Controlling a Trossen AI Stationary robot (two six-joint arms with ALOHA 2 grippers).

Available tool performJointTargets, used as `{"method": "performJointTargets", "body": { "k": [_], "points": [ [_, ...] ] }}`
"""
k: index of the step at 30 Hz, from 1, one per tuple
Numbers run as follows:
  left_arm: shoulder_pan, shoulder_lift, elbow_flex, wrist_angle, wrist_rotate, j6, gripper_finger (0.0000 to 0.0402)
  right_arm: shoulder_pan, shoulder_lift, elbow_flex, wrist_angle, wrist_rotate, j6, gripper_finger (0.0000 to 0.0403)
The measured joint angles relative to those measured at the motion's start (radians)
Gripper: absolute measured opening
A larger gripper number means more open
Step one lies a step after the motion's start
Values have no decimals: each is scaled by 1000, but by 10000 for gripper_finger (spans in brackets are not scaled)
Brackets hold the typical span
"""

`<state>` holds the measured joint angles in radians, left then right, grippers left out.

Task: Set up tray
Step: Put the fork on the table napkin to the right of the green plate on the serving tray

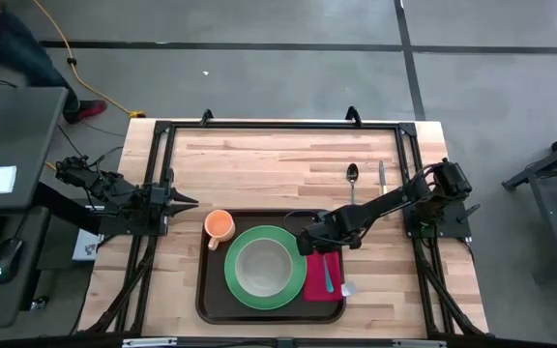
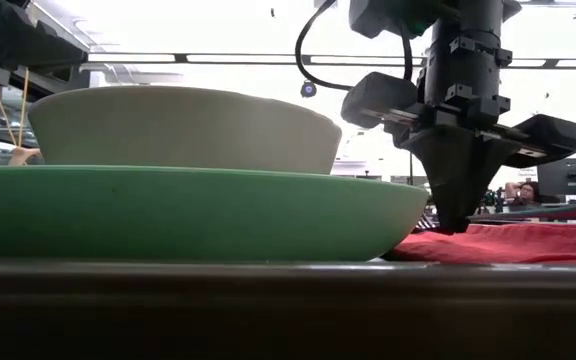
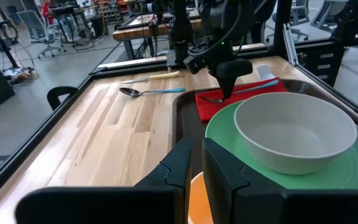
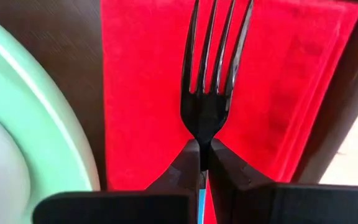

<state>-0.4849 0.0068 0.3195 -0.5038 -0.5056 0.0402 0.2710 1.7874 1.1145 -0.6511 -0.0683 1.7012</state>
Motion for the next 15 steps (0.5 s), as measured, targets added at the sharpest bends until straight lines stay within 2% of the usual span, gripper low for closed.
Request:
{"method": "performJointTargets", "body": {
  "k": [6,15],
  "points": [
    [0,0,0,0,0,0,69,0,7,0,-2,6,0,4],
    [0,0,0,0,0,0,69,0,56,0,61,-44,-9,5]
  ]
}}
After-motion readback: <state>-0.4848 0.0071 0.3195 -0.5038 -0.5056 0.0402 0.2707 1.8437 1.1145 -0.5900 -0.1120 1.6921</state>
